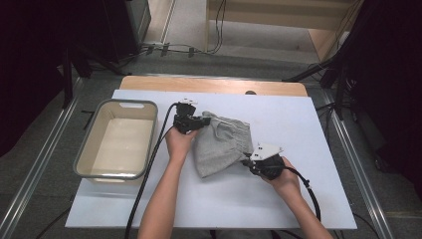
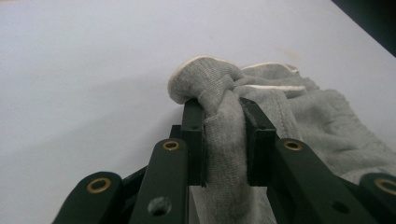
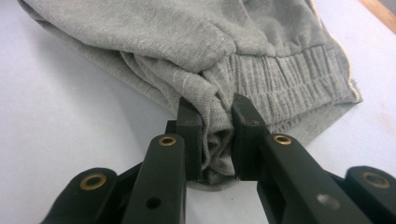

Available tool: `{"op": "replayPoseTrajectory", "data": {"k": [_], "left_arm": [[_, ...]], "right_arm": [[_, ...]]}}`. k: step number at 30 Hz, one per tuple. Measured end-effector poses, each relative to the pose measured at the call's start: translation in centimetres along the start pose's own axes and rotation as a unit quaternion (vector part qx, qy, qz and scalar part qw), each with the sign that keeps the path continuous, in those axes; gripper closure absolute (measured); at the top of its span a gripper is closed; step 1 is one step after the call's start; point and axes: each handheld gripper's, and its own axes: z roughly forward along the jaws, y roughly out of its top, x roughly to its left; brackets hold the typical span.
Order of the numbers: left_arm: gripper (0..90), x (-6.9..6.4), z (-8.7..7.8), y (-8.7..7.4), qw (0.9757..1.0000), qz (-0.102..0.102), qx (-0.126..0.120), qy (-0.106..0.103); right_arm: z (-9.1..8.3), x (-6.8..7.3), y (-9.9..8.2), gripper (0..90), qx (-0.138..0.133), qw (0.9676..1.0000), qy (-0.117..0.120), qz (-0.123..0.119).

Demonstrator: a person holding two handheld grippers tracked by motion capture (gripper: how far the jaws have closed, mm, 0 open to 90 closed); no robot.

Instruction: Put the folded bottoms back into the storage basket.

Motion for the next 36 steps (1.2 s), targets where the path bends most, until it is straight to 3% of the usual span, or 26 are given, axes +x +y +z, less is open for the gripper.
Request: {"op": "replayPoseTrajectory", "data": {"k": [21, 36], "left_arm": [[74.3, -1.9, -2.3, 1.3, 0.9989, 0.028, -0.032, -0.021], [74.3, -2.9, -4.7, 2.8, 0.9972, 0.047, -0.053, -0.023]], "right_arm": [[-2.7, -0.2, 0.5, 74.3, -0.03, 0.9995, -0.006, 0.001], [-4.5, 0.3, 2.3, 74.3, -0.046, 0.9988, -0.013, -0.013]]}}
